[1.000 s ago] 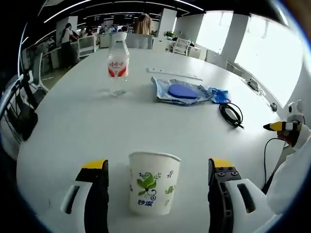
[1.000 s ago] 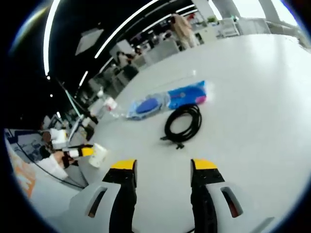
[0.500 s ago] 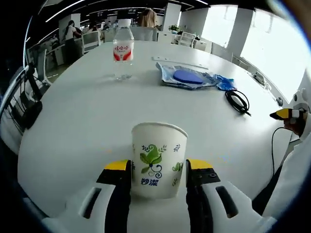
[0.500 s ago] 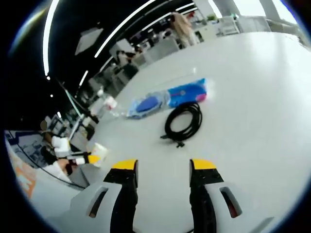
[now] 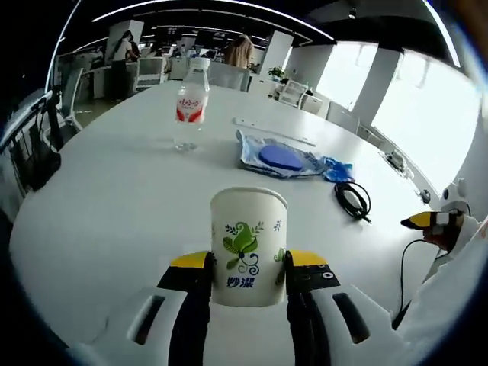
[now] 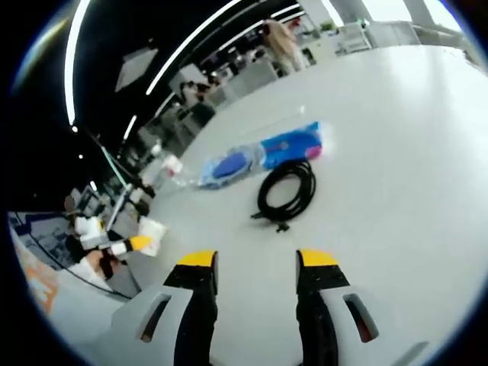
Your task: Arrange the tabletop items into an orderly group along one side of the table until the central work area is clear of visible clutter.
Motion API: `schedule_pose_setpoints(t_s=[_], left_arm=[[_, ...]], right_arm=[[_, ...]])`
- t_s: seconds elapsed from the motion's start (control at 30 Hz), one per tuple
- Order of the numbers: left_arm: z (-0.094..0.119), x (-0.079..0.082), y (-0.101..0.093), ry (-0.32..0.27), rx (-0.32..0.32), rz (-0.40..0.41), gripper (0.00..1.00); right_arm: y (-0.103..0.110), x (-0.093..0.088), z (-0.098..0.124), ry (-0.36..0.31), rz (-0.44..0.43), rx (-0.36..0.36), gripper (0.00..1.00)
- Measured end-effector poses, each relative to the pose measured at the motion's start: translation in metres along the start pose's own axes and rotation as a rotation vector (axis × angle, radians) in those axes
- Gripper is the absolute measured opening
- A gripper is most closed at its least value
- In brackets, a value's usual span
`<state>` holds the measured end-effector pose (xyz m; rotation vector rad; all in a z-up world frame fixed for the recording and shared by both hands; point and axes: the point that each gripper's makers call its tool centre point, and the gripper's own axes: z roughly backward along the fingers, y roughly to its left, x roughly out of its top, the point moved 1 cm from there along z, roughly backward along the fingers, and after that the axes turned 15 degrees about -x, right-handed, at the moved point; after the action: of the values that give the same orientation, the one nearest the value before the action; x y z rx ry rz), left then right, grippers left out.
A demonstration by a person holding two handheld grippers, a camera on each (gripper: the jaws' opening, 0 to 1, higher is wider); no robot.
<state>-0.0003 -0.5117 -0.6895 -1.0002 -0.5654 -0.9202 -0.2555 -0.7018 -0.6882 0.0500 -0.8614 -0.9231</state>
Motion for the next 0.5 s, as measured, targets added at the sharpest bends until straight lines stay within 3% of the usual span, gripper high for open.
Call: schedule_pose_setpoints(t_s=[0.2,0.37,0.5], left_arm=[[-0.024,0.03,-0.051,-0.073,-0.209,-0.066,0.37],[-0.04,0.052,-0.105,-0.138,-0.449,-0.072,0.37],[-0.044,0.065,-0.14,-0.176,-0.606,-0.082,0.37]], right_arm=[[0.013,0.008,0.001,-0.013,-0.003,0.036,0.39],[0.025,0.015,0.003,-0.029,-0.016,0.082,0.39],[0.045,0.031,0.011,-0.095,-0.058,0.171,0.39]])
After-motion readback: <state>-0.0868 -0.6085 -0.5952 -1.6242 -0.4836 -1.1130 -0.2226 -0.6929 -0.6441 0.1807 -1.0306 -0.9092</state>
